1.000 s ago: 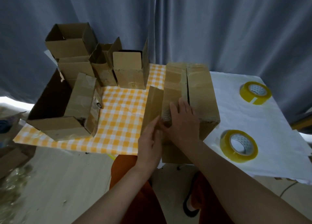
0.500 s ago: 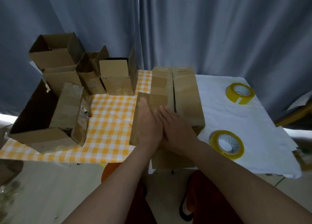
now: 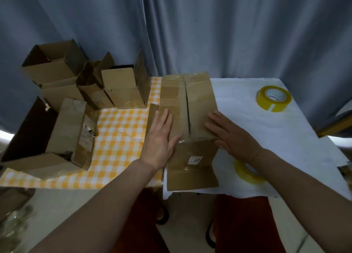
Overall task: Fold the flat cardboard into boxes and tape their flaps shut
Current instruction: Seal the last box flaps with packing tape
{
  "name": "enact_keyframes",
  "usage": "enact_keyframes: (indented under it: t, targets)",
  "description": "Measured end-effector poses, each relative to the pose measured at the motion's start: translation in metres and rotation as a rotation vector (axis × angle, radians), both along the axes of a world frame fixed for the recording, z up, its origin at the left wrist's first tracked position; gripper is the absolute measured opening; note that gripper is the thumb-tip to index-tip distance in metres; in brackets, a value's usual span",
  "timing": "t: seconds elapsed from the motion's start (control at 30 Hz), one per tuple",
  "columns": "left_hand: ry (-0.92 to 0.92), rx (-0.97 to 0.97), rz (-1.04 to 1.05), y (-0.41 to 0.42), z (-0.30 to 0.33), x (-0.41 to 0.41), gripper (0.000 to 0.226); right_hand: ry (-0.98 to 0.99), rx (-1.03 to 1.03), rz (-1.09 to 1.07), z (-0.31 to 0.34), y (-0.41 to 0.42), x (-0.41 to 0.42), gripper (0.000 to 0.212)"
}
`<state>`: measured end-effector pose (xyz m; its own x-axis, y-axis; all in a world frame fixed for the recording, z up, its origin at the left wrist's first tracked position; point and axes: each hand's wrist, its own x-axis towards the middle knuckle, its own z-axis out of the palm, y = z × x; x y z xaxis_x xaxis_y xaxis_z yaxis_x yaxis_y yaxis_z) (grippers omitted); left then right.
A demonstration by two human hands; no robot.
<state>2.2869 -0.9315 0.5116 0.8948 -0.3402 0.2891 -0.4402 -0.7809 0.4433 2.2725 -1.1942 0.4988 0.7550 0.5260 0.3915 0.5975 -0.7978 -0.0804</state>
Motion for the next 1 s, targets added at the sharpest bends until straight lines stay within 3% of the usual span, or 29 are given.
enact_keyframes:
  t: [0.17, 0.33, 0.4, 0.47, 0.57, 0.73, 0.9, 1.0]
  targets:
    - [0.028, 0.026, -0.046, 0.003, 0.000, 0.000, 0.101, 0.083, 0.332, -0.056, -0.009, 0.007, -0.014, 0.051]
    - [0.019, 0.058, -0.029, -0.002, 0.001, 0.000, 0.103, 0.232, 1.334, -0.469, -0.004, 0.078, -0.003, 0.050]
    - [0.010, 0.065, -0.036, -0.002, -0.001, -0.001, 0.101, 0.151, 1.555, -0.623, -0.012, 0.095, 0.000, 0.059]
    - [0.003, 0.059, -0.040, -0.002, -0.004, -0.002, 0.101, 0.056, 1.461, -0.661, -0.026, 0.097, -0.001, 0.065]
    - [0.012, 0.051, -0.048, -0.001, -0.005, 0.001, 0.104, 0.022, 1.140, -0.485, -0.043, 0.078, -0.002, 0.066]
    - [-0.003, 0.062, -0.083, 0.002, -0.007, 0.002, 0.108, 0.128, 0.810, -0.245, -0.048, 0.033, -0.012, 0.066]
    - [-0.032, 0.020, -0.078, 0.002, -0.008, 0.002, 0.107, -0.241, 0.309, -0.152, -0.008, 0.054, 0.003, 0.065]
    - [-0.027, -0.024, -0.081, 0.003, -0.010, 0.003, 0.105, -0.281, 0.174, -0.147, 0.004, 0.062, 0.009, 0.054]
